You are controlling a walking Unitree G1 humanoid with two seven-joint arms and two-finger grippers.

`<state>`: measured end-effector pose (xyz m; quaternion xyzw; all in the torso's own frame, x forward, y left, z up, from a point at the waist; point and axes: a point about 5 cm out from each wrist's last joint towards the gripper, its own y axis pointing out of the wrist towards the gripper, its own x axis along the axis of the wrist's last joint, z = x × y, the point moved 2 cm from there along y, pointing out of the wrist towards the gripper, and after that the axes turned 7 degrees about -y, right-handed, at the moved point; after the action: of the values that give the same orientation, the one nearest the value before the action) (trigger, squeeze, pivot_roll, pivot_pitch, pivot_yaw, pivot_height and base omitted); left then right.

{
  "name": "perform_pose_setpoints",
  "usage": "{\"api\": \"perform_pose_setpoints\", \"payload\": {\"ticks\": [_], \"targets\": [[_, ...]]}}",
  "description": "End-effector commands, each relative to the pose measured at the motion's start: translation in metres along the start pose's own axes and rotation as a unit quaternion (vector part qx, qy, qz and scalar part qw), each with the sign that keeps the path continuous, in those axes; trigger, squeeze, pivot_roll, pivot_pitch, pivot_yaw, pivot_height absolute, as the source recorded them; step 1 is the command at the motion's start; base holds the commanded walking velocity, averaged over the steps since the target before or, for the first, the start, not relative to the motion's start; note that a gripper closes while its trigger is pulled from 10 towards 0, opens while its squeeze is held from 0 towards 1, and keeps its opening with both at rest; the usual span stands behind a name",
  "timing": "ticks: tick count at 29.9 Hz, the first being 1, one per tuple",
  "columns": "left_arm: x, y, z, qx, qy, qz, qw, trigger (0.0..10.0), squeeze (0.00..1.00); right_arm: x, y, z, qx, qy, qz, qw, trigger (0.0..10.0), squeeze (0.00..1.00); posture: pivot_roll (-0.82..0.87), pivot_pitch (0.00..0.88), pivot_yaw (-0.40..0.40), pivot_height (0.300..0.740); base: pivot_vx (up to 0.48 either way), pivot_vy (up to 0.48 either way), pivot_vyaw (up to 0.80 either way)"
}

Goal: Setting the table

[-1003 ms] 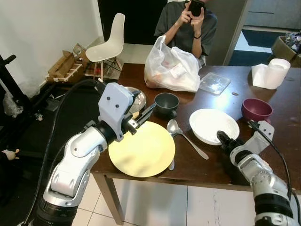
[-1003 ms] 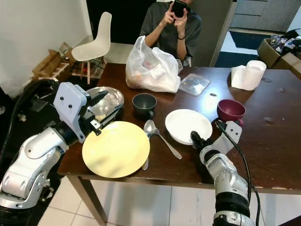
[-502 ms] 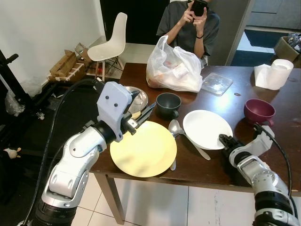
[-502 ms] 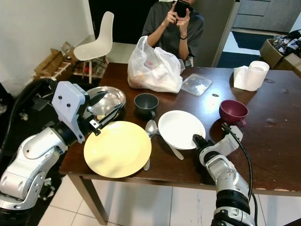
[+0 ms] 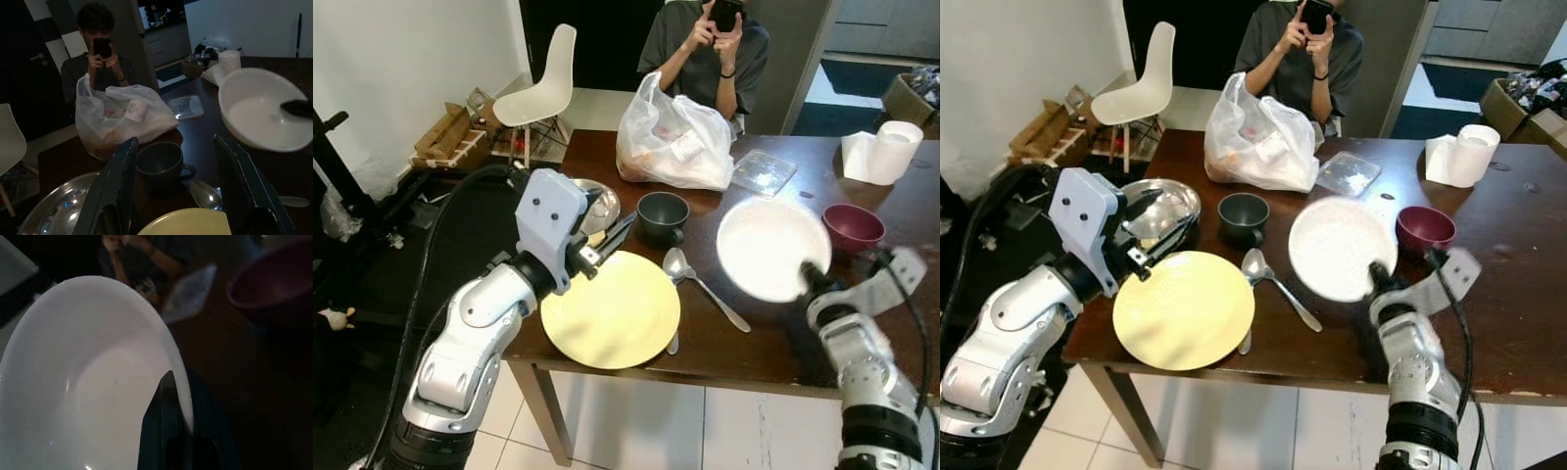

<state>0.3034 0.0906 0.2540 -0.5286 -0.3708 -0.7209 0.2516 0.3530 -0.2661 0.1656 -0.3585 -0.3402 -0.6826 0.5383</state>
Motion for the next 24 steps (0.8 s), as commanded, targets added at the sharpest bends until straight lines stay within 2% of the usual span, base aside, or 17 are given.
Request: {"api": "perform_pose_setpoints", "payload": {"ticks": [1, 3, 6, 8, 9, 11, 12, 13, 15, 16, 18, 24], "targets": [[-0.004, 0.000, 0.002, 0.006, -0.006, 0.010, 1.000, 10.0, 0.00, 0.004, -0.002, 0.004, 0.007, 0.006, -0.016, 1.000, 0.0, 0.00, 0.00, 0.000, 0.106, 0.740, 0.000, 0.000, 0.00], [-0.006, 0.000, 0.005, 0.017, -0.011, 0.012, 1.000, 10.0, 0.00, 0.021, -0.003, 0.027, 0.047, -0.003, -0.062, 0.997, 0.0, 0.00, 0.00, 0.000, 0.105, 0.740, 0.000, 0.000, 0.00], [-0.010, -0.001, 0.007, 0.034, -0.020, 0.019, 0.999, 10.0, 0.00, 0.026, -0.008, 0.051, 0.094, -0.001, -0.079, 0.992, 0.0, 0.00, 0.00, 0.000, 0.102, 0.740, 0.000, 0.000, 0.00], [-0.016, -0.003, 0.010, 0.058, -0.040, 0.028, 0.997, 10.0, 0.00, 0.023, -0.014, 0.067, 0.127, -0.025, -0.078, 0.988, 0.0, 0.00, 0.00, 0.000, 0.101, 0.740, 0.000, 0.000, 0.00], [-0.019, -0.004, 0.012, 0.069, -0.049, 0.032, 0.996, 10.0, 0.00, 0.021, -0.016, 0.073, 0.137, -0.032, -0.076, 0.987, 10.0, 0.00, 0.00, 0.000, 0.101, 0.740, 0.000, 0.000, 0.00], [-0.027, -0.010, 0.017, 0.099, -0.064, 0.046, 0.992, 10.0, 0.00, 0.010, -0.024, 0.085, 0.161, -0.062, -0.065, 0.983, 10.0, 0.00, 0.00, 0.000, 0.100, 0.740, 0.000, 0.000, 0.00], [-0.027, -0.010, 0.017, 0.099, -0.064, 0.046, 0.992, 10.0, 0.00, 0.010, -0.024, 0.085, 0.161, -0.062, -0.065, 0.983, 10.0, 0.00, 0.00, 0.000, 0.100, 0.740, 0.000, 0.000, 0.00], [-0.033, -0.016, 0.021, 0.121, -0.067, 0.057, 0.989, 10.0, 0.00, 0.000, -0.030, 0.092, 0.175, -0.079, -0.054, 0.980, 10.0, 0.00, 0.00, 0.000, 0.100, 0.740, 0.000, 0.000, 0.00], [-0.034, -0.017, 0.021, 0.125, -0.067, 0.059, 0.988, 10.0, 0.00, -0.002, -0.032, 0.094, 0.177, -0.081, -0.052, 0.980, 10.0, 0.00, 0.00, 0.000, 0.100, 0.740, 0.000, 0.000, 0.00], [-0.043, -0.026, 0.030, 0.161, -0.066, 0.075, 0.982, 10.0, 0.00, -0.008, -0.036, 0.096, 0.180, -0.097, -0.046, 0.978, 10.0, 0.00, 0.00, 0.000, 0.099, 0.740, 0.000, 0.000, 0.00], [-0.049, -0.034, 0.036, 0.189, -0.061, 0.088, 0.976, 10.0, 0.00, -0.011, -0.039, 0.096, 0.179, -0.106, -0.045, 0.977, 10.0, 0.00, 0.00, 0.000, 0.097, 0.740, 0.000, 0.000, 0.00], [-0.056, -0.046, 0.052, 0.251, -0.054, 0.098, 0.962, 10.0, 0.00, -0.009, -0.037, 0.095, 0.170, -0.113, -0.045, 0.978, 10.0, 0.00, 0.00, 0.000, 0.088, 0.740, 0.000, 0.000, 0.00]]}}
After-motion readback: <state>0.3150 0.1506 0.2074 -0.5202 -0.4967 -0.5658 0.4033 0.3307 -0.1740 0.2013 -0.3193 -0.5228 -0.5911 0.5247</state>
